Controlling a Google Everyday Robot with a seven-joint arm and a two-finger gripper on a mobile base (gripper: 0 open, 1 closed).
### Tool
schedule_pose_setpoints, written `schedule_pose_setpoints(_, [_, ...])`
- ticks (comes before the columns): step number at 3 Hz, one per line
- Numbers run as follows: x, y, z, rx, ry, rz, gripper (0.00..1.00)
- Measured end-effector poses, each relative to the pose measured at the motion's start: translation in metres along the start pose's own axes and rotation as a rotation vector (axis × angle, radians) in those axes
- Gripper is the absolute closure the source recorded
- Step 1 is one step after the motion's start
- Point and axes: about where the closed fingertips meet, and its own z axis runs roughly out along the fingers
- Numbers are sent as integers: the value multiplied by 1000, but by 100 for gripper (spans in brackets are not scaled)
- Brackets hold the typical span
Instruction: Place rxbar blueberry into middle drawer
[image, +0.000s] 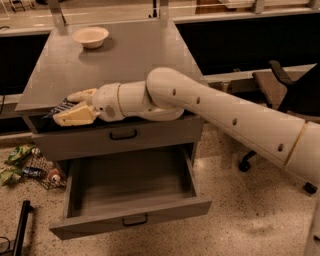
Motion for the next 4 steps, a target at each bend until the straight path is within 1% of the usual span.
schedule_pose_setpoints(1, [47, 36, -6, 38, 39, 82, 100])
schedule_pose_setpoints(2, [48, 38, -3, 25, 44, 79, 100])
schedule_pose_setpoints(3, [59, 39, 0, 26, 58, 105, 100])
schedule_pose_setpoints(4, [89, 44, -8, 55, 110, 116, 100])
